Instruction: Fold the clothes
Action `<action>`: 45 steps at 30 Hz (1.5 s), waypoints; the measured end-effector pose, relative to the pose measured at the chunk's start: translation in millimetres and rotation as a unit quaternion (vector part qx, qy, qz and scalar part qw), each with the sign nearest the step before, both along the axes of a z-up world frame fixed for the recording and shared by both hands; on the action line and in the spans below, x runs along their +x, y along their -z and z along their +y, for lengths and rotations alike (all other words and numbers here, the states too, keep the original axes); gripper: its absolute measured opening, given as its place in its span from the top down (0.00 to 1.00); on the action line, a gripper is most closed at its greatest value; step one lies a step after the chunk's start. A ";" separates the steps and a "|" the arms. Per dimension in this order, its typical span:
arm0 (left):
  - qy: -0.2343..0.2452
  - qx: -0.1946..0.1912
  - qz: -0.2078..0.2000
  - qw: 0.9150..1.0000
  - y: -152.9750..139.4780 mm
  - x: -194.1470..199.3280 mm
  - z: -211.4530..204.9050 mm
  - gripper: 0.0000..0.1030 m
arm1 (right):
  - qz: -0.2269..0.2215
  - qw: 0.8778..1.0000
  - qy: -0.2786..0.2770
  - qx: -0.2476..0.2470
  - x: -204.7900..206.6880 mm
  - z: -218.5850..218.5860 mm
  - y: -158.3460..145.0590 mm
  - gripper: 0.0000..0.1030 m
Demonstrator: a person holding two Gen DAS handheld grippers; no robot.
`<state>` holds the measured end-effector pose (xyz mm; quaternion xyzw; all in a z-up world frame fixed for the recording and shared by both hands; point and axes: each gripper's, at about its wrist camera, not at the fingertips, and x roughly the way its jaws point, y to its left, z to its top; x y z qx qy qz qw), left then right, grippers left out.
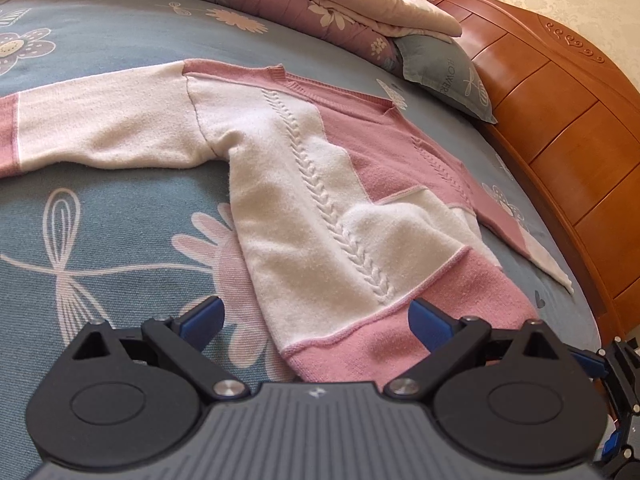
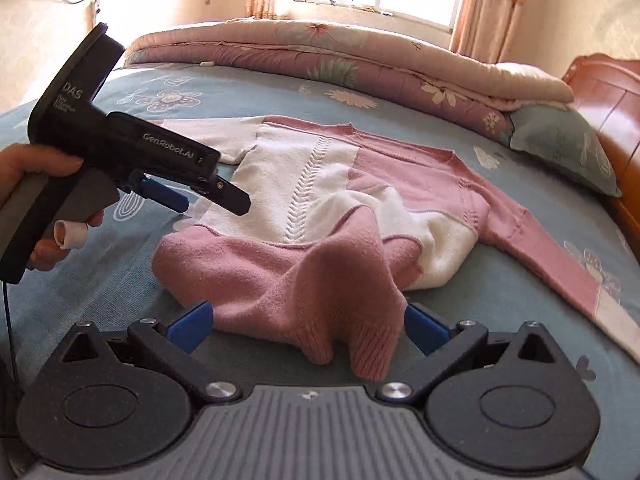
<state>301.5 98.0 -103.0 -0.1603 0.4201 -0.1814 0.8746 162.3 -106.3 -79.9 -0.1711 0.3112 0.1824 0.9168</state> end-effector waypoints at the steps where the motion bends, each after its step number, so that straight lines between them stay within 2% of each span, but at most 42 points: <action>1: -0.002 0.004 -0.003 1.000 -2.3 -0.8 1.6 0.05 | -0.006 1.000 -0.016 -0.017 0.0 12.3 2.2 0.00; 5: -0.010 0.005 -0.008 1.000 -6.8 -2.0 8.3 0.05 | -0.030 0.992 -0.076 -0.093 2.8 53.0 21.7 0.00; 9: -0.022 -0.007 -0.013 1.000 -10.9 -1.1 17.7 0.05 | -0.046 0.977 -0.114 -0.177 13.5 80.1 44.4 0.00; 12: -0.034 -0.016 -0.018 0.999 -14.1 -1.1 25.5 0.05 | -0.076 0.962 -0.121 -0.231 23.7 88.1 49.9 0.00; 14: -0.037 -0.021 -0.017 0.999 -14.5 -0.3 28.4 0.05 | -0.089 0.959 -0.116 -0.242 33.9 85.9 45.2 0.00; 18: -0.028 -0.029 -0.017 0.999 -14.5 0.6 27.3 0.05 | -0.106 0.967 -0.074 -0.218 54.0 69.5 25.3 0.00; 22: -0.014 -0.032 -0.013 0.999 -11.2 0.9 19.9 0.05 | -0.116 0.971 0.000 -0.208 81.7 43.9 11.2 0.00; 25: 0.006 -0.081 -0.003 0.997 -3.9 2.8 15.7 0.05 | -0.088 0.979 0.044 -0.177 97.7 21.0 5.0 0.00; 27: 0.025 -0.114 0.007 0.993 2.9 5.1 7.8 0.05 | -0.076 0.986 0.037 -0.143 90.8 9.9 1.4 0.00; 29: 0.049 -0.130 0.017 0.990 10.8 7.3 -6.4 0.05 | -0.076 0.989 0.025 -0.128 74.4 3.1 0.3 0.00; 31: 0.068 -0.124 0.022 0.990 15.6 7.2 -19.8 0.05 | -0.076 0.989 0.017 -0.124 56.3 -4.5 0.1 0.00; 34: 0.098 -0.098 0.016 0.990 19.4 3.2 -41.3 0.05 | -0.047 0.992 0.020 -0.114 40.7 -27.0 6.9 0.00; 36: 0.113 -0.083 0.008 0.990 20.3 0.4 -51.4 0.05 | -0.023 0.996 0.029 -0.081 32.5 -44.7 12.8 0.00; 40: 0.120 -0.054 -0.019 0.991 14.5 -6.4 -58.0 0.05 | 0.023 0.997 0.072 0.028 22.9 -79.1 20.7 0.00; 42: 0.119 -0.062 -0.036 0.990 9.3 -8.6 -53.3 0.05 | 0.026 0.993 0.091 0.069 17.6 -89.2 23.3 0.00; 45: 0.111 -0.105 -0.045 0.987 4.1 -7.1 -39.1 0.05 | 0.036 0.990 0.081 0.106 20.2 -90.7 23.9 0.00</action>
